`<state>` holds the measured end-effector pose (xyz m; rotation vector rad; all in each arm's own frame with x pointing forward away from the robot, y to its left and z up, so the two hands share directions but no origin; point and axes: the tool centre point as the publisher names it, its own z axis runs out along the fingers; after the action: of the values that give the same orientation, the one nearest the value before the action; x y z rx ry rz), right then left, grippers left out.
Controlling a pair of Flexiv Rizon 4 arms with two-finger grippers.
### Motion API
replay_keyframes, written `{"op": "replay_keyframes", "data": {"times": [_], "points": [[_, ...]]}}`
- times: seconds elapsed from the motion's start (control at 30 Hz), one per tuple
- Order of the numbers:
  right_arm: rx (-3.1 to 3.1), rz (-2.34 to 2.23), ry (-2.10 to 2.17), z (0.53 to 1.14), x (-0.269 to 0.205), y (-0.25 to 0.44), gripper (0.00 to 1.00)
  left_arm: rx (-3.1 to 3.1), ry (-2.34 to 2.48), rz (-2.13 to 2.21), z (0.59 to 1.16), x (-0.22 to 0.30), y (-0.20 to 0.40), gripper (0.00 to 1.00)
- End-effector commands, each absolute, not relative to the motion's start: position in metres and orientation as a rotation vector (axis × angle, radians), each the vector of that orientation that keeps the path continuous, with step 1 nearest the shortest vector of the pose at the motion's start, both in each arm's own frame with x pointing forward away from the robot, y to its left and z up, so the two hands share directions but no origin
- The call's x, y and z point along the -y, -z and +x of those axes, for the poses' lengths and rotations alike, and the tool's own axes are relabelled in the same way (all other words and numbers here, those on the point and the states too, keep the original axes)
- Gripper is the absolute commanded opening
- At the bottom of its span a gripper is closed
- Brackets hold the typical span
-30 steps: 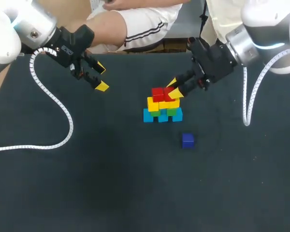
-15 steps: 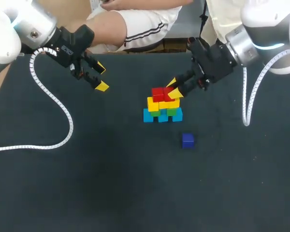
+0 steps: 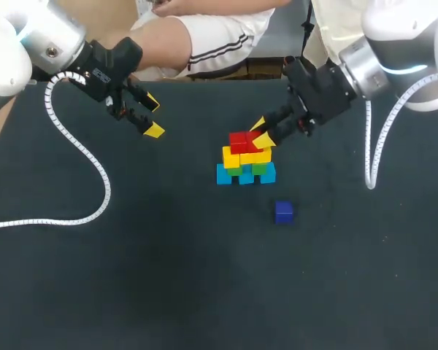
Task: Place the blue cubes, place green cubes on the blue cubes, place the yellow cubes on the green cubes, then place the red cubes on the yellow cubes, and place purple cube on the red cubes.
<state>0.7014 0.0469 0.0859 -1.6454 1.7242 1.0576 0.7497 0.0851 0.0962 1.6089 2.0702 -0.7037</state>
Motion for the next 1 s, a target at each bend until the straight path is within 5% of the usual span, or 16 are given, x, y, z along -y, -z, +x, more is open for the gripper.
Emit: {"op": "replay_keyframes", "data": {"times": [0.03, 0.17, 0.27, 0.33, 0.4, 0.73, 0.77, 0.8, 0.83, 0.9, 0.93, 1.0], "points": [[-1.725, -1.649, -1.059, 0.702, -0.047, -0.086, 0.31, -2.066, 0.703, 1.609, 0.749, -0.086, -0.096, 1.00], [-1.728, -1.649, -1.061, 0.702, -0.047, -0.087, 0.56, -2.066, 0.703, 1.609, 0.749, -0.086, -0.096, 1.00], [-1.730, -1.645, -1.064, 0.702, -0.047, -0.086, 0.65, -2.066, 0.703, 1.609, 0.749, -0.086, -0.096, 1.00], [-1.730, -1.642, -1.065, 0.702, -0.047, -0.086, 0.89, -2.066, 0.703, 1.609, 0.749, -0.086, -0.096, 1.00], [-1.729, -1.641, -1.064, 0.702, -0.047, -0.086, 1.00, -2.066, 0.703, 1.609, 0.749, -0.086, -0.096, 1.00], [-1.753, -1.679, -0.952, 0.694, -0.043, -0.103, 1.00, -2.066, 0.703, 1.609, 0.749, -0.086, -0.096, 1.00], [-1.761, -1.685, -0.934, 0.693, -0.042, -0.106, 0.99, -2.066, 0.703, 1.609, 0.749, -0.086, -0.096, 1.00], [-1.763, -1.689, -0.919, 0.690, -0.041, -0.109, 0.80, -2.066, 0.703, 1.609, 0.749, -0.086, -0.096, 1.00], [-1.762, -1.689, -0.905, 0.688, -0.040, -0.112, 0.49, -2.066, 0.703, 1.609, 0.749, -0.086, -0.096, 1.00], [-1.767, -1.688, -0.893, 0.685, -0.038, -0.115, 0.29, -2.066, 0.703, 1.609, 0.749, -0.086, -0.096, 1.00], [-1.763, -1.683, -0.893, 0.683, -0.038, -0.115, 0.07, -2.066, 0.703, 1.609, 0.749, -0.086, -0.096, 1.00], [-1.759, -1.686, -0.887, 0.678, -0.039, -0.116, 0.00, -2.066, 0.703, 1.609, 0.749, -0.086, -0.096, 1.00]]}}
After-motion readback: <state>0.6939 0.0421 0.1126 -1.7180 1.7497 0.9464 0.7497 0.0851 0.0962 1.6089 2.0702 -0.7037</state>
